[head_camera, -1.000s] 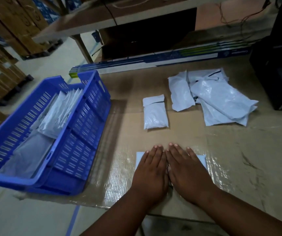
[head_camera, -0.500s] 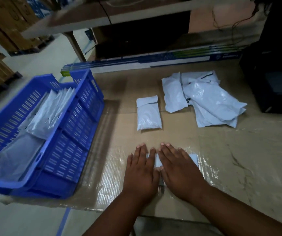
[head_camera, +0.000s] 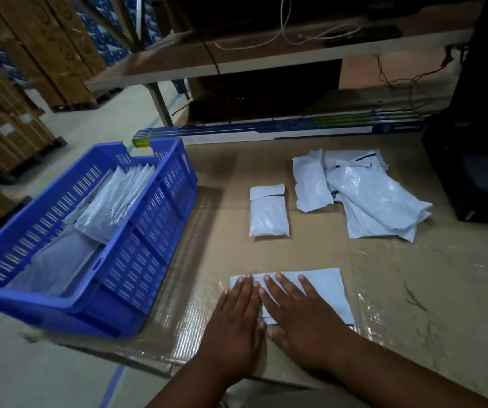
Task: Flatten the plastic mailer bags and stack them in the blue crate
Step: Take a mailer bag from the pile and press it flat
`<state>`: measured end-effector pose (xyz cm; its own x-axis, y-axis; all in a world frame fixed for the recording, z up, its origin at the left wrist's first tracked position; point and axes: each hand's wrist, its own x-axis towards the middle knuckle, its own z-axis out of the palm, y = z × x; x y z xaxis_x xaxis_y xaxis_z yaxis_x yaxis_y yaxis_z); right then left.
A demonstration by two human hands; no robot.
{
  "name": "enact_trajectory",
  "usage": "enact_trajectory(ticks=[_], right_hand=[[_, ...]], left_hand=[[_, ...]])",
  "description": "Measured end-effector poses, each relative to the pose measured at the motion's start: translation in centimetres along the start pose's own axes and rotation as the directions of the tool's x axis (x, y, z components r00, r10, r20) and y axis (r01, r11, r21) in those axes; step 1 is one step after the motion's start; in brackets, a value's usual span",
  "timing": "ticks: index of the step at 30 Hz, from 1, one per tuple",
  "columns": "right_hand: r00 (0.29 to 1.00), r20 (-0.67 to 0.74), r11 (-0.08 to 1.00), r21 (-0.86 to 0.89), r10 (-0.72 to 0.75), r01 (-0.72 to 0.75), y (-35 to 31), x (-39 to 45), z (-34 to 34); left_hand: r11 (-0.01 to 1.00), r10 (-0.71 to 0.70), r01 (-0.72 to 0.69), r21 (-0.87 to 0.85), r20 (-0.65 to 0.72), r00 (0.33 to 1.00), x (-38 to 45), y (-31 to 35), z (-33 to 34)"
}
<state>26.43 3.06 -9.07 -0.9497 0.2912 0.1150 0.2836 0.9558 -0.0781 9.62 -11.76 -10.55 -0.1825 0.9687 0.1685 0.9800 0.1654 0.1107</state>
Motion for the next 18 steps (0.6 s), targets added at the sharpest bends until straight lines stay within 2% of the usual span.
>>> enact_trajectory(ticks=[7,11,14,18], right_hand=[[0.997,0.068,0.999,0.017,0.034,-0.035,-0.1,0.0,1.4],[0.999,0.016,0.998,0.057,0.028,-0.029,0.1,-0.2,1.4],[0.999,-0.036,0.998,0.055,0.041,-0.039,0.7,-0.6,0.4],[0.981,-0.094,0.986,0.011,0.167,-0.167,2.7,-2.0,-0.3]], left_hand=[[1.000,0.001,-0.001,-0.004,0.027,1.000,-0.2,-0.3,0.7],[0.999,-0.015,0.012,0.048,0.054,0.998,0.2,-0.2,0.2],[0.992,-0.026,0.023,0.122,0.024,0.999,1.3,0.7,-1.0],[0.985,0.145,-0.148,0.094,0.030,0.989,3.6,3.0,-1.4]])
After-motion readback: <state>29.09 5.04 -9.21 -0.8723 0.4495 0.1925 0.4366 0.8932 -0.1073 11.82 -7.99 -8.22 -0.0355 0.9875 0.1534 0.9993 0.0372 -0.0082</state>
